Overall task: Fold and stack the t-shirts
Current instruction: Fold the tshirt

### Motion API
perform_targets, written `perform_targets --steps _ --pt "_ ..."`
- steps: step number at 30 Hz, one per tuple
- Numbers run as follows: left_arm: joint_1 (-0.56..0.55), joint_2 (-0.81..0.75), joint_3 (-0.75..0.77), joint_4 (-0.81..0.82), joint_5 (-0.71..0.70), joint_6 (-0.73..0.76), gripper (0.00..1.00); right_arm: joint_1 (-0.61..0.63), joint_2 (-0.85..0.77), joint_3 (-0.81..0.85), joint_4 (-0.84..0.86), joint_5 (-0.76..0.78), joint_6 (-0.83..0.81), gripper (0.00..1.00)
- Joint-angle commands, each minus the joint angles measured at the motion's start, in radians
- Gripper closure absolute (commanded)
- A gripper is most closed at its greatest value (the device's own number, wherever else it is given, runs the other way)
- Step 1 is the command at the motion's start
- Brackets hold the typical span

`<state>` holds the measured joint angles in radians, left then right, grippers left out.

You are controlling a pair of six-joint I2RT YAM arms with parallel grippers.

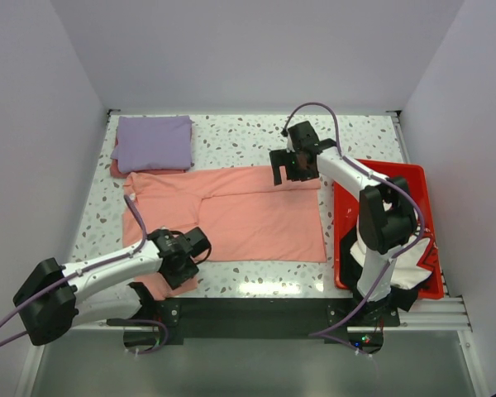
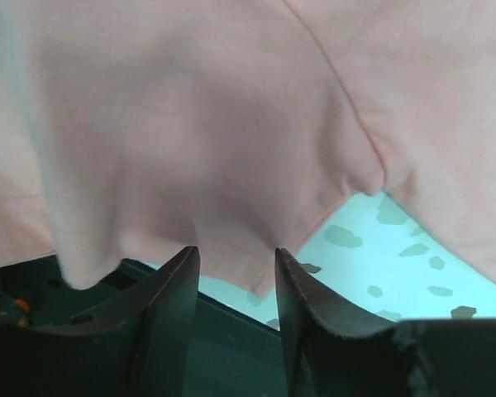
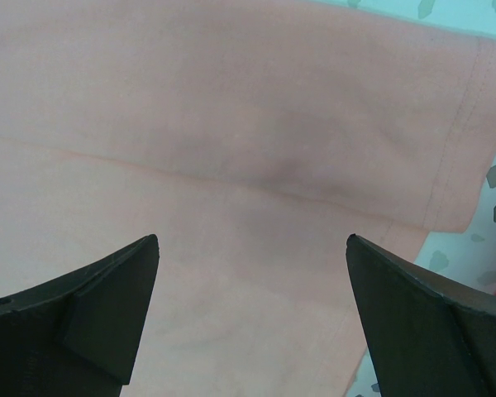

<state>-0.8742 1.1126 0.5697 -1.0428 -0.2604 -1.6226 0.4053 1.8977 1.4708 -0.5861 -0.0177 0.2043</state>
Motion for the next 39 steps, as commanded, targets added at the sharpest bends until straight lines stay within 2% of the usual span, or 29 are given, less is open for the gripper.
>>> perform_targets --steps 1,10,13,17,19,21,28,33,39 --pt "-0.006 -0.010 -0.048 0.111 0.041 -0.029 0.55 -0.002 -0.025 0.031 -0.024 0.002 -0.009 0.01" --pt "-0.016 -0.020 -0.158 0.158 0.102 -0.086 0.59 -0.003 -0.028 0.022 -0.017 0.010 -0.011 0.01" --pt "-0.014 -0.020 -0.182 0.173 0.116 -0.091 0.71 -0.002 -0.025 0.022 -0.017 0.012 -0.006 0.01" --pt "-0.016 -0.042 -0.179 0.170 0.102 -0.089 0.82 -0.002 -0.040 0.003 -0.012 0.012 0.006 0.01" --pt "-0.016 -0.045 -0.171 0.167 0.092 -0.083 0.94 -0.002 -0.066 -0.018 -0.012 0.015 0.012 0.01" --pt "-0.016 -0.042 -0.151 0.150 0.086 -0.071 1.00 -0.002 -0.103 -0.038 -0.008 0.015 0.023 0.01" --pt "-0.014 -0.036 -0.073 0.092 0.049 -0.023 1.00 0.032 -0.285 -0.197 -0.026 0.047 0.067 0.01" --pt "-0.016 -0.043 0.004 0.003 -0.003 -0.016 1.00 0.167 -0.387 -0.351 -0.112 0.137 0.115 0.01" --pt "-0.013 -0.053 0.071 -0.092 -0.083 -0.031 1.00 0.251 -0.505 -0.532 -0.205 0.041 0.124 0.02"
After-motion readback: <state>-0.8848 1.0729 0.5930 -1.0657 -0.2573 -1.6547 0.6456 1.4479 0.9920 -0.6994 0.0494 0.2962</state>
